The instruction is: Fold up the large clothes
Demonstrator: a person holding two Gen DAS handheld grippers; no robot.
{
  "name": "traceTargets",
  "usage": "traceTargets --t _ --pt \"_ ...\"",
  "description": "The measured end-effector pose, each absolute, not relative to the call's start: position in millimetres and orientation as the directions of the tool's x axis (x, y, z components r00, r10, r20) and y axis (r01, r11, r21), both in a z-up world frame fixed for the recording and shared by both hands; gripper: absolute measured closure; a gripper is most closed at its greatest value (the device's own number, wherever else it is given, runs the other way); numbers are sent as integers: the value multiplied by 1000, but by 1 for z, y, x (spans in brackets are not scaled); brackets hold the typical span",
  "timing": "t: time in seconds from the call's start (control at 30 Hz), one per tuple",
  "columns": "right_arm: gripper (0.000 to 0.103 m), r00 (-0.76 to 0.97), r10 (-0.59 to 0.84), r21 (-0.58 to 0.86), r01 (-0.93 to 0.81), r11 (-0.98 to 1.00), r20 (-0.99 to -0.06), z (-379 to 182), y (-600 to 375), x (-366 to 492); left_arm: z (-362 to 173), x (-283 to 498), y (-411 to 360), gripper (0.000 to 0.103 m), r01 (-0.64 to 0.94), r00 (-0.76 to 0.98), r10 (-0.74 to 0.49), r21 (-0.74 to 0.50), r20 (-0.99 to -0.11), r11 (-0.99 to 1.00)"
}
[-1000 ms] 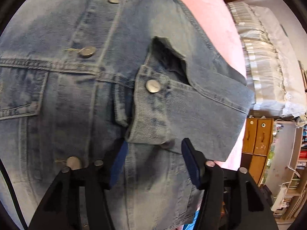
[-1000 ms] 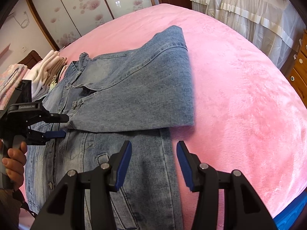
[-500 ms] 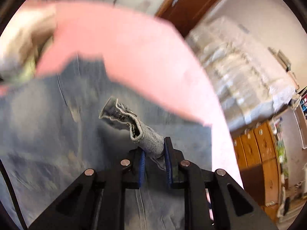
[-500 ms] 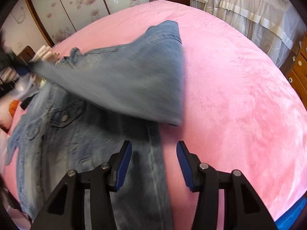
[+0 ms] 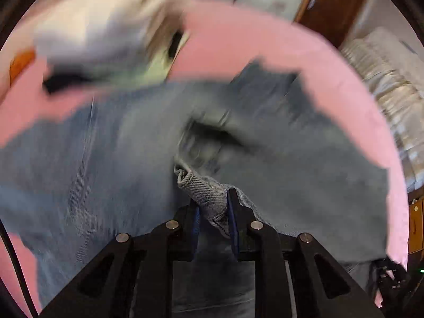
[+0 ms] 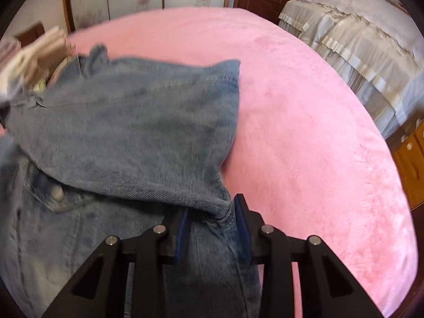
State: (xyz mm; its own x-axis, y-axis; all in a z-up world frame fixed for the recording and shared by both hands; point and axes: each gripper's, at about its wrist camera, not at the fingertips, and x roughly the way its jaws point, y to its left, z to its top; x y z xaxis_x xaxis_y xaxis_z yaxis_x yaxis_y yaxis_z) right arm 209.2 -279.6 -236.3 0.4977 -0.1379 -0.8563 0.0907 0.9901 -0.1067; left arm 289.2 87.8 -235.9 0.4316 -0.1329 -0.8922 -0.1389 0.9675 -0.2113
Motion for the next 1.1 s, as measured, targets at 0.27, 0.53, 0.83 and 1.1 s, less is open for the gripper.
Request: traceTargets --t 0.27,0.53,0.83,1.1 --pt "44 553 7 4 -7 1000 -833 -176 -300 188 -205 277 128 38 -33 508 -259 -319 -822 947" --pt "37 565 48 107 72 992 -824 -167 -325 277 -209 364 124 35 -15 430 -196 -224 -882 975" --pt "68 471 89 190 171 967 -878 -218 -351 372 -247 419 103 52 -65 334 -190 -223 -923 973" --pt "100 465 -64 28 188 982 -883 -238 -352 385 -247 402 61 70 -6 466 -57 -68 -883 998"
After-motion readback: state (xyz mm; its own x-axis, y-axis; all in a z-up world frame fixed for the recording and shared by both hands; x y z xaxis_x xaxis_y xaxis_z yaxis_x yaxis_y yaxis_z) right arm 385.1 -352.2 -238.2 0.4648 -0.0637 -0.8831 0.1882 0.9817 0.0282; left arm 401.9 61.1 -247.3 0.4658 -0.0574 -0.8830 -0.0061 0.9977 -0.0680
